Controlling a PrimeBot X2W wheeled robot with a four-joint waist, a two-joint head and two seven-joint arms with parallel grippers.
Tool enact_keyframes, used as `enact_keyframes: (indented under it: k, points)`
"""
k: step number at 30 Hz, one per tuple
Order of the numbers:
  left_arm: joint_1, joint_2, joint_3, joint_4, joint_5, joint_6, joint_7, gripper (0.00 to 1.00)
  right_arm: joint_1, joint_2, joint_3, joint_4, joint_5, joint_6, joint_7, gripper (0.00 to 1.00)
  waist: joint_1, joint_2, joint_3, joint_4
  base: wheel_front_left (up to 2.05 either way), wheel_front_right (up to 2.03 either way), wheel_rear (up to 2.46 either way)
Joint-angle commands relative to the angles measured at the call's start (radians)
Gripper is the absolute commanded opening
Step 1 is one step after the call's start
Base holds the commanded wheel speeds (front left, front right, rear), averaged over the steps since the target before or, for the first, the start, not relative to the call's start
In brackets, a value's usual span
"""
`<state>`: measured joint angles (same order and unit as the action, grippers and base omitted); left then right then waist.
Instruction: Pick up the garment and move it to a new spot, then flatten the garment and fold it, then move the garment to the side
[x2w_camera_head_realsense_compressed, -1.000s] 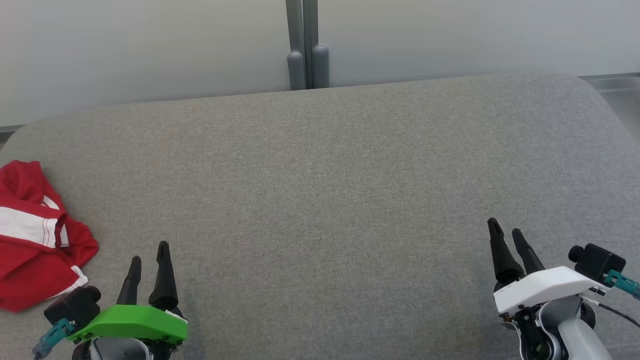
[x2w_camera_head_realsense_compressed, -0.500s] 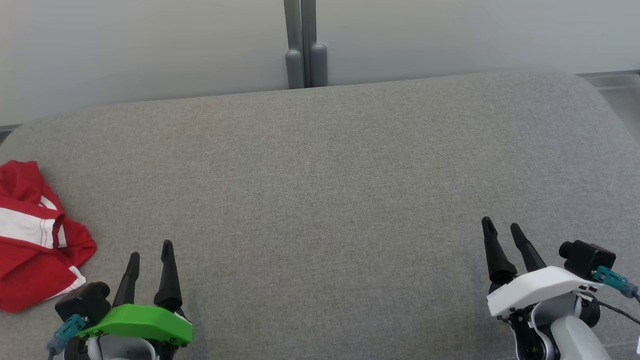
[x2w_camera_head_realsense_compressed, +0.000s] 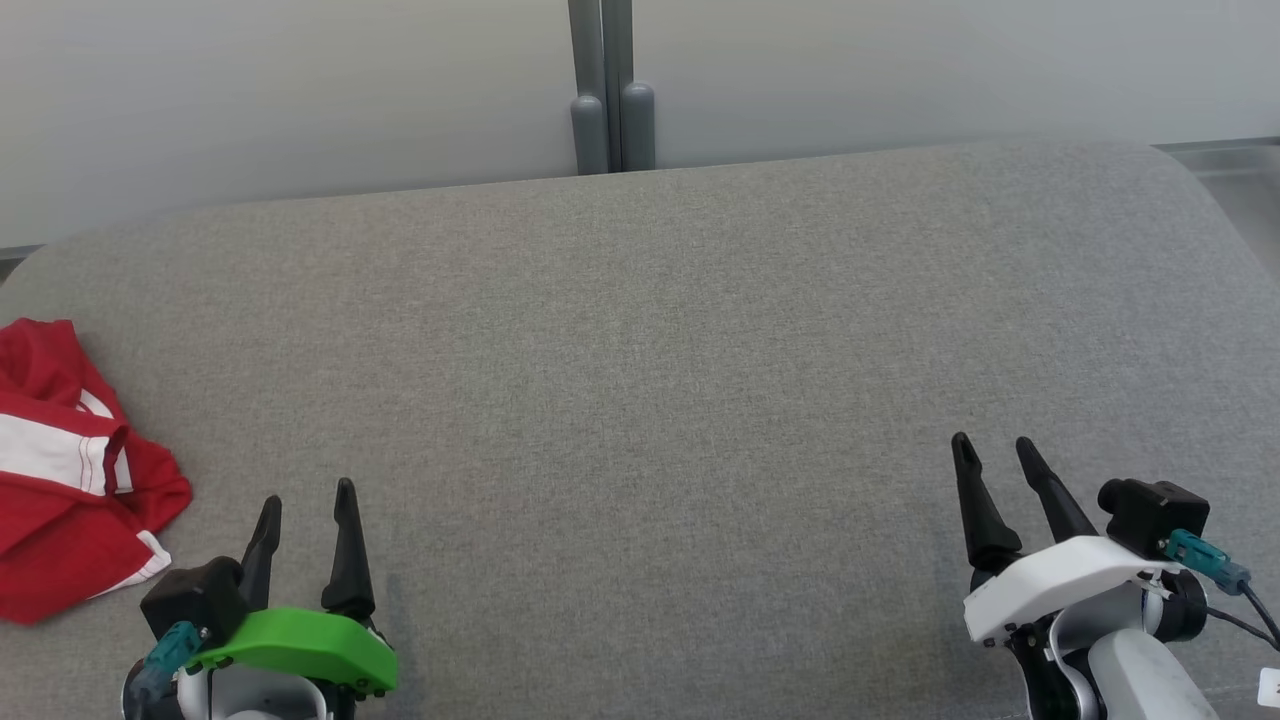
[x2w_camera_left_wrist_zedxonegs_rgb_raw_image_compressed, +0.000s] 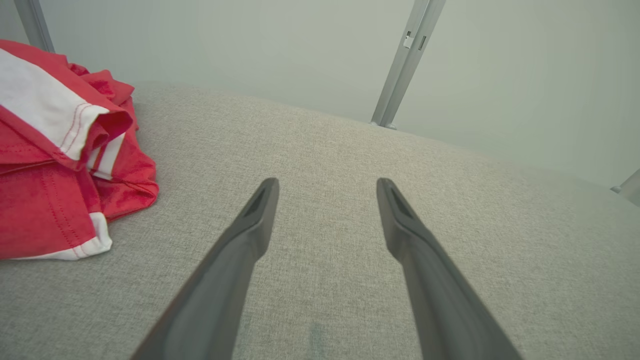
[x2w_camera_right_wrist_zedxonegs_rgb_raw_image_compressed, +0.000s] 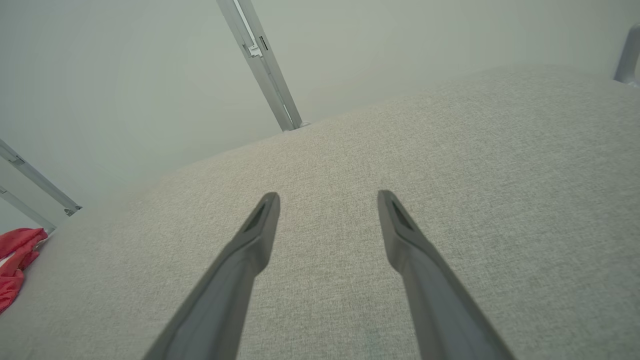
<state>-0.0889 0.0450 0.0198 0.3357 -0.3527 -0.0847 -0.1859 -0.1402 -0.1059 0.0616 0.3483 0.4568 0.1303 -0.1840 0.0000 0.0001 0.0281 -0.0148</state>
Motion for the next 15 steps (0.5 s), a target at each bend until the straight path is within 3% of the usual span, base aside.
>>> enact_keyframes:
  k: [1,15]
  points:
    - [-0.018,0.008,-0.002,0.0,0.031,0.005,-0.008,1.0,-0.02,-0.008,0.004,-0.003,-0.03,0.001,-0.01,1.0,0.0,-0.0001,0.001,0.0,0.0,0.0,0.0]
    - [-0.007,0.008,-0.006,0.025,0.151,0.012,-0.038,1.0,-0.007,-0.005,-0.001,0.002,-0.16,0.0,-0.041,1.0,0.0,-0.0001,0.0,-0.003,0.0,0.0,0.0]
